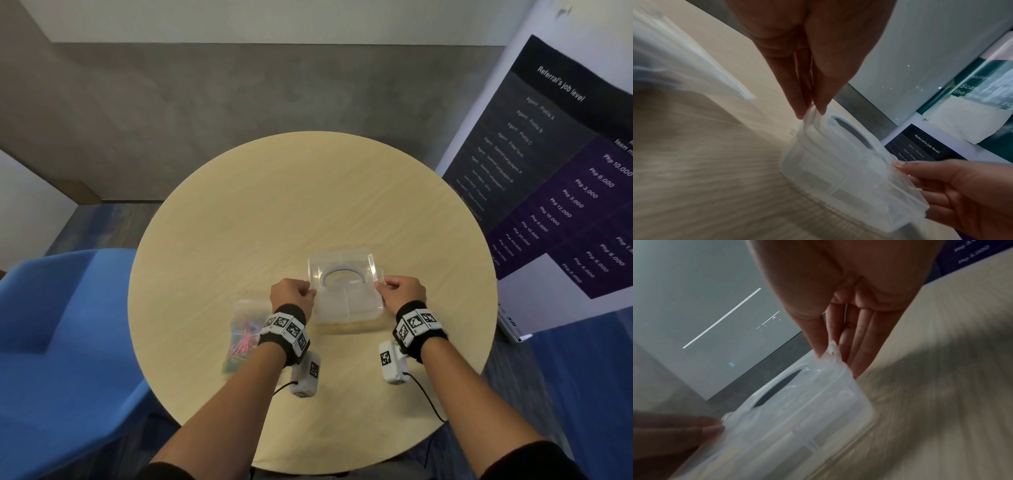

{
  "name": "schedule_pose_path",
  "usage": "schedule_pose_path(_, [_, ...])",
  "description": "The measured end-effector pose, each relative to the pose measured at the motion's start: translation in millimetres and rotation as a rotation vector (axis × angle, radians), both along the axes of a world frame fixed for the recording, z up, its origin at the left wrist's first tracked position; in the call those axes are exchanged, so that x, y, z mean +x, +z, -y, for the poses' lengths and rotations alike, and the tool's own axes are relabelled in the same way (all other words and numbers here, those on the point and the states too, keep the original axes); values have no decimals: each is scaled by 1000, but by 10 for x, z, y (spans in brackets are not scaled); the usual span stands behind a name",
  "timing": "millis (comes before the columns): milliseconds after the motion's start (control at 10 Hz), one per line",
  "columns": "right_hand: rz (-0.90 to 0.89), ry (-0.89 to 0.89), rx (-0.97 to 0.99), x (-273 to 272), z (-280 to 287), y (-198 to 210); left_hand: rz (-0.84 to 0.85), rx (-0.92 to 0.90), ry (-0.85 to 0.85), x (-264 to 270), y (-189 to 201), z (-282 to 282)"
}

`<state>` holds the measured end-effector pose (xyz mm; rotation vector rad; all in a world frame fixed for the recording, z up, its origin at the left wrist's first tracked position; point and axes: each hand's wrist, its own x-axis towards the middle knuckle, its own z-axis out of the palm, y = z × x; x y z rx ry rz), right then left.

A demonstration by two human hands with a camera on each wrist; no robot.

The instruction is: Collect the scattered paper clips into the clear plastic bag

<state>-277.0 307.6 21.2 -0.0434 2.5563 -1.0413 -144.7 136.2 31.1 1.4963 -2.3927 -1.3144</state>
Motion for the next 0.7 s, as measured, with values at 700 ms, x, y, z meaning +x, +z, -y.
schedule_pose_path(700, [-64, 595, 499, -237, 279, 815, -72, 21, -93, 215, 86, 129])
